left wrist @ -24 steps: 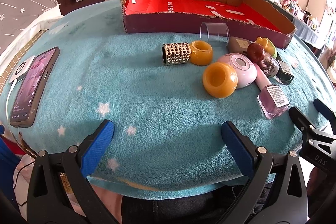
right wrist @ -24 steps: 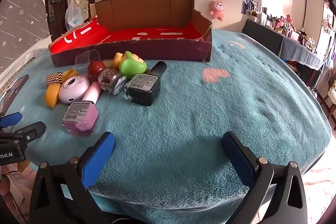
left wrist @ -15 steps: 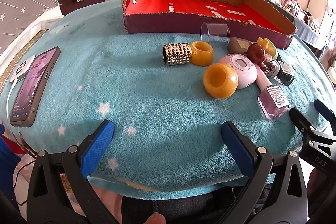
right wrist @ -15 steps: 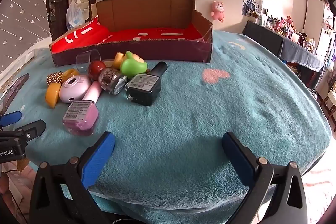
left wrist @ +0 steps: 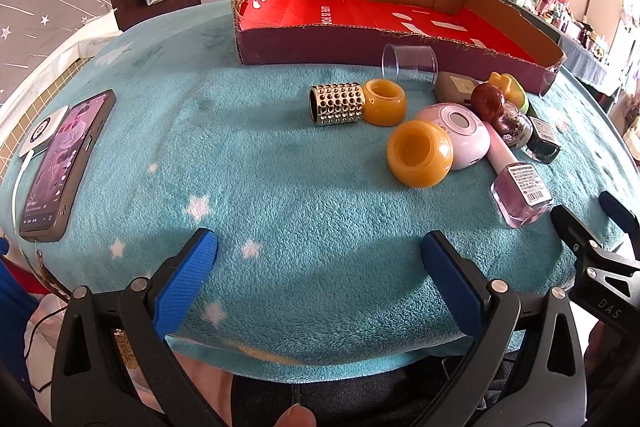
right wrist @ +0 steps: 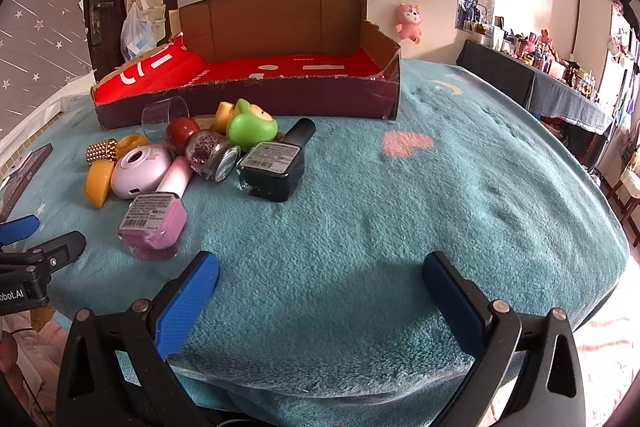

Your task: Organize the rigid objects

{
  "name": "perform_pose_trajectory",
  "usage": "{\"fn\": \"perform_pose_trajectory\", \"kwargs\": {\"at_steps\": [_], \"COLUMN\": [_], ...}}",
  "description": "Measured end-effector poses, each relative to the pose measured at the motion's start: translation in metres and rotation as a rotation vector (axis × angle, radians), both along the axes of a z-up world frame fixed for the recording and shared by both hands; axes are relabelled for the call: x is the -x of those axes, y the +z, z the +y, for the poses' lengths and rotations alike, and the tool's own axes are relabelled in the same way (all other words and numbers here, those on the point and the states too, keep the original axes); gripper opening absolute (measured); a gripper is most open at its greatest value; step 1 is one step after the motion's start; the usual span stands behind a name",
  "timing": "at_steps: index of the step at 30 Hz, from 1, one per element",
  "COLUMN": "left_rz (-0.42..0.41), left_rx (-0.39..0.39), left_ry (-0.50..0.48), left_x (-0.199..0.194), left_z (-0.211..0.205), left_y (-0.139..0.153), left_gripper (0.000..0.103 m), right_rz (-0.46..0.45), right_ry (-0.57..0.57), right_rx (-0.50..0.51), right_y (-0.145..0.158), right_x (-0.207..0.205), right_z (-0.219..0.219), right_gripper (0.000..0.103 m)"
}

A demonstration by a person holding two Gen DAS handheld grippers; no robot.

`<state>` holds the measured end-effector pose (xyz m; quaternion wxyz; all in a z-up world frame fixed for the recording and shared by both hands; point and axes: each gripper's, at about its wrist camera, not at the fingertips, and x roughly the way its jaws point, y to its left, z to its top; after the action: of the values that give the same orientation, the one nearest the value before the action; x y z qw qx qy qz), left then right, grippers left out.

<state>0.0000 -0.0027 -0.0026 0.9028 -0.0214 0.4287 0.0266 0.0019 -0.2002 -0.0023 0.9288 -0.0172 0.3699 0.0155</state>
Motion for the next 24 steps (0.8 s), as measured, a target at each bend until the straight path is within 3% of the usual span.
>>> {"fn": "perform_pose_trajectory", "kwargs": {"at_steps": [24], "left_rz": [-0.004], "left_rx": [-0.002], "left_ry": [-0.002], "left_x": [0.0012], "left_z": [0.0007], "left_y": [0.0004], "left_gripper": [0.103], "right_rz": [0.008], "right_ry": [0.002], "right_rx": [0.005], "right_y": [0.0005], "right_x": [-0.0006], "right_z": [0.0003], "right_gripper": [0.103]}}
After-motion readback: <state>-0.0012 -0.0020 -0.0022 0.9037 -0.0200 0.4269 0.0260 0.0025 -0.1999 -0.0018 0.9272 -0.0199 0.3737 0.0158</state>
